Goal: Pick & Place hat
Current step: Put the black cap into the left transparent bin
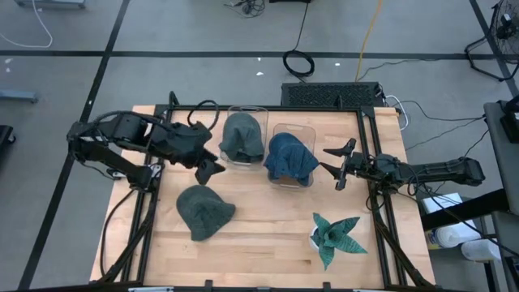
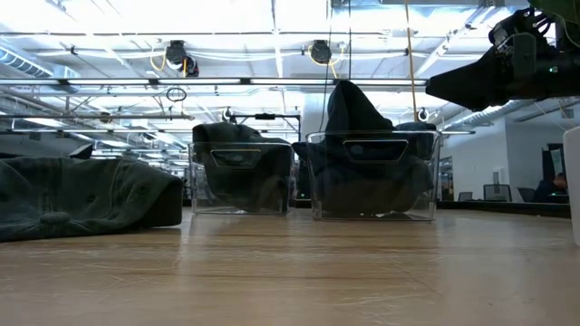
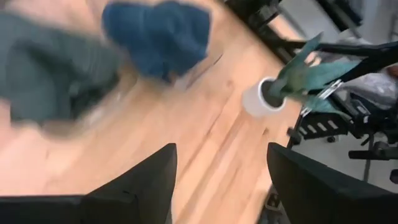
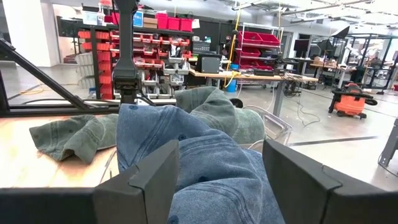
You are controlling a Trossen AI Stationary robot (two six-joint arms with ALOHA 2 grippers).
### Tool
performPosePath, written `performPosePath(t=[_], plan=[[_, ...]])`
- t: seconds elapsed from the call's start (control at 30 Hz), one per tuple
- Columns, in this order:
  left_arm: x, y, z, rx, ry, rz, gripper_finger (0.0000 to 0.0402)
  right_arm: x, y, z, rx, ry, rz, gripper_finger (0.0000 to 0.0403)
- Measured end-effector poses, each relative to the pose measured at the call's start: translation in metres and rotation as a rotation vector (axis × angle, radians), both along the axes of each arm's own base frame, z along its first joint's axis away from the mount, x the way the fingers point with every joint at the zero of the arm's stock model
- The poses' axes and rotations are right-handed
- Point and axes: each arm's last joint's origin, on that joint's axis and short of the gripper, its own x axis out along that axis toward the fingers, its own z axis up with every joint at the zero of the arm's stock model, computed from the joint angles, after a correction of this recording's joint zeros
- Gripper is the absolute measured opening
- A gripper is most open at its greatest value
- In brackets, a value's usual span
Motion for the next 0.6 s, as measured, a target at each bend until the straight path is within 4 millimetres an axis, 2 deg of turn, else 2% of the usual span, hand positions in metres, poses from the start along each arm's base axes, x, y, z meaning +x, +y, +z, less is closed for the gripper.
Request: performPosePath(t=[0.3, 0.43, 0.6], plan=[[-0.015, 0.000, -0.013, -0.216, 0.215, 0.193, 0.0253, 0.000, 0.000, 0.000, 0.000, 0.000, 0.000, 0.0222], [-0.014, -0.006, -0.024, -0.253, 0.346, 0.233, 0.0253, 0.000, 0.000, 0.000, 0.000, 0.000, 0.000, 0.0222], [-0.004, -0.015, -0.039, -0.225, 0.481, 0.247, 0.0253, 0.000, 0.000, 0.000, 0.000, 0.000, 0.000, 0.0222]])
